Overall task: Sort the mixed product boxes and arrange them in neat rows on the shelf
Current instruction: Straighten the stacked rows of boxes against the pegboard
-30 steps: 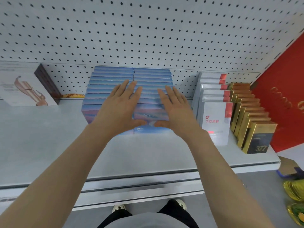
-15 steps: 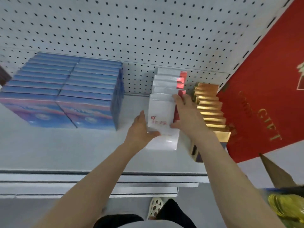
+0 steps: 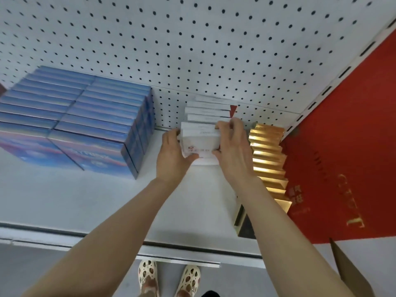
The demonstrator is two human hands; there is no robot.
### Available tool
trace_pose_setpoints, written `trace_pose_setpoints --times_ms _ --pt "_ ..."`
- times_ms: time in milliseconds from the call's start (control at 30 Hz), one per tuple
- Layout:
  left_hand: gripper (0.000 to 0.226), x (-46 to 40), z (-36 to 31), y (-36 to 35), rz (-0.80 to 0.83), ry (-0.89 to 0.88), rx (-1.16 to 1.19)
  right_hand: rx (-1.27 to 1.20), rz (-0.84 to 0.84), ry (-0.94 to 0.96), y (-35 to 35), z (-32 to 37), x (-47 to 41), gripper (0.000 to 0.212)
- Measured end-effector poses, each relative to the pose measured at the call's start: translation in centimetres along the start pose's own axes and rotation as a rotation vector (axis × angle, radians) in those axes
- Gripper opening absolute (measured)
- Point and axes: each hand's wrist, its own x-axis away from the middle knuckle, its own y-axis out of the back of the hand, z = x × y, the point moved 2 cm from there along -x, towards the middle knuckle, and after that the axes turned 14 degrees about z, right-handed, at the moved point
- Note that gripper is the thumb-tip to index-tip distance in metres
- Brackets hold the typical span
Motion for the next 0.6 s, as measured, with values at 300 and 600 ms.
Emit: trace_pose_setpoints --times_ms 300,600 --pt "0.091 -4.8 -0.8 2.4 0.371 -0.093 0.334 -0.487 0.339 -0.174 1.8 -1.9 -4.9 0.132" --pt "0.104 -6.3 -0.7 2.4 0.492 -0.206 0.365 -0.502 0.403 -0.136 1.3 -1.2 -5.8 0.131"
